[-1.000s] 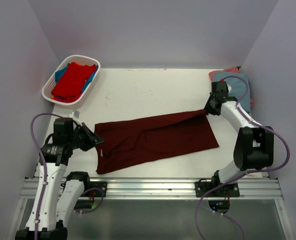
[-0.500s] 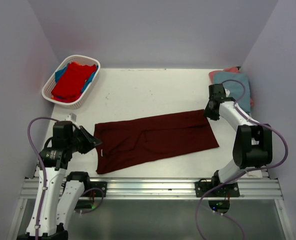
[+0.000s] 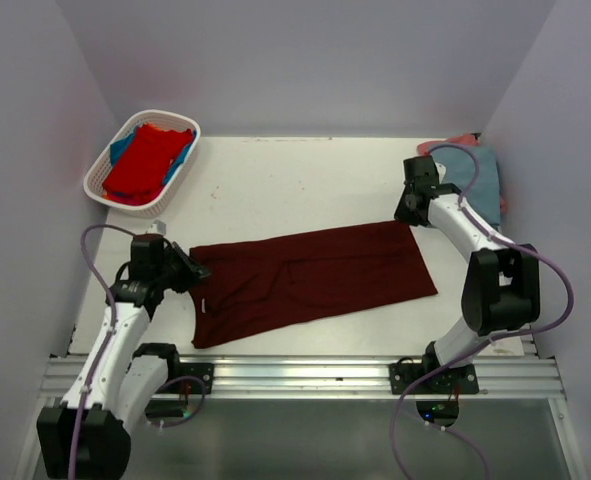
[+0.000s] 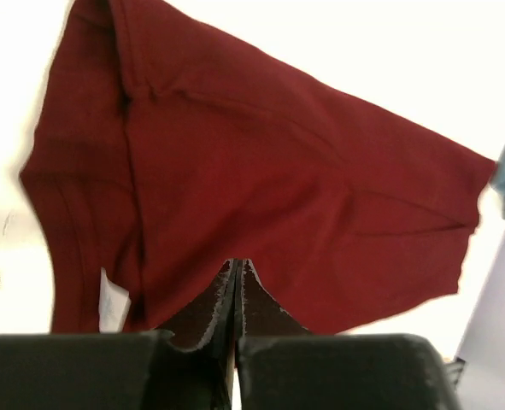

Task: Fold and stack the t-shirts
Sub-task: Fold the other side of the tshirt into a rectangle, then rotate the tshirt 90 degrees

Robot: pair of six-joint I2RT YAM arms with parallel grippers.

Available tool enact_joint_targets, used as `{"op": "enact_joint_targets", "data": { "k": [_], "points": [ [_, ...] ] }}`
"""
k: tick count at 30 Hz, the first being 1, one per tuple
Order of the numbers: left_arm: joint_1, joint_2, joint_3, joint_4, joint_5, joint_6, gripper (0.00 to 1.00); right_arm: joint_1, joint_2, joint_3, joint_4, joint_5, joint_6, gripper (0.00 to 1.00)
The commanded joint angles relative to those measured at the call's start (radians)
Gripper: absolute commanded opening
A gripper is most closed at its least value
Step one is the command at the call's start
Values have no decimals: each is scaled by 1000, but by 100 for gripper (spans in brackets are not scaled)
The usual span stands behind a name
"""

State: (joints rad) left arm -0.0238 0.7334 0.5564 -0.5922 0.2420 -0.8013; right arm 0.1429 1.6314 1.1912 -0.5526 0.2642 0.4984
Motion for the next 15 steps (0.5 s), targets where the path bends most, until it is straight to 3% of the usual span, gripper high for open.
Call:
{"op": "enact_joint_targets", "data": {
  "k": [1,7,15],
  "points": [
    [-17,128,-79,319,-6,2,0,4,31,7,94,-64,14,0],
    [-94,305,-102,489,-45,-25,0,9,111,-15,137,-105,16,0],
    [-157,414,-110,519,-98,-53,0,9,209,-27,175,-128,28,0]
  ]
}}
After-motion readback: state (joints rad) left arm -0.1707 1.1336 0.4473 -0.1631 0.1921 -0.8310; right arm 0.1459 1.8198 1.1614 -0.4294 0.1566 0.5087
